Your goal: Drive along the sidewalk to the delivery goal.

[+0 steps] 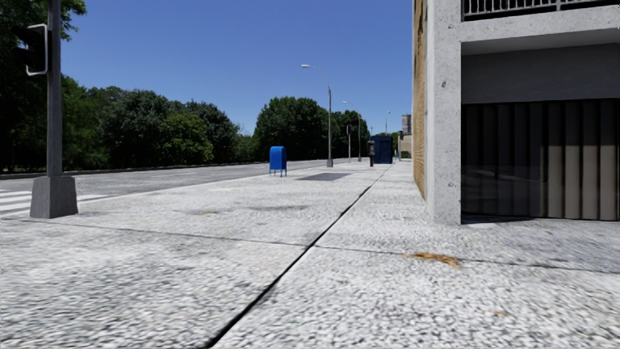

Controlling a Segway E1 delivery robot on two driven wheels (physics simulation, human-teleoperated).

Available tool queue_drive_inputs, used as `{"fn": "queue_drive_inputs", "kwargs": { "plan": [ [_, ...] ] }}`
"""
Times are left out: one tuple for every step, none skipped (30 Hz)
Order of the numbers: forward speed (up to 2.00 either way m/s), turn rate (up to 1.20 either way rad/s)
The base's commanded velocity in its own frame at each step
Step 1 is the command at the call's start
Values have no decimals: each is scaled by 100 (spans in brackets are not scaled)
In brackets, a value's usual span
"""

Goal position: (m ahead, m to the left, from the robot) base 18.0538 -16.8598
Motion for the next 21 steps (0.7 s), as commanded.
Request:
{"fn": "queue_drive_inputs", "kwargs": {
  "plan": [
    [144,0],
    [144,0],
    [144,0],
    [144,0],
    [144,0],
    [144,0],
    [144,0],
    [144,0],
    [144,0],
    [144,0],
    [144,0],
    [144,0],
    [144,0],
    [144,0],
    [144,0],
    [144,0],
    [144,0],
    [144,0],
    [144,0],
    [144,0],
    [144,0]
  ]
}}
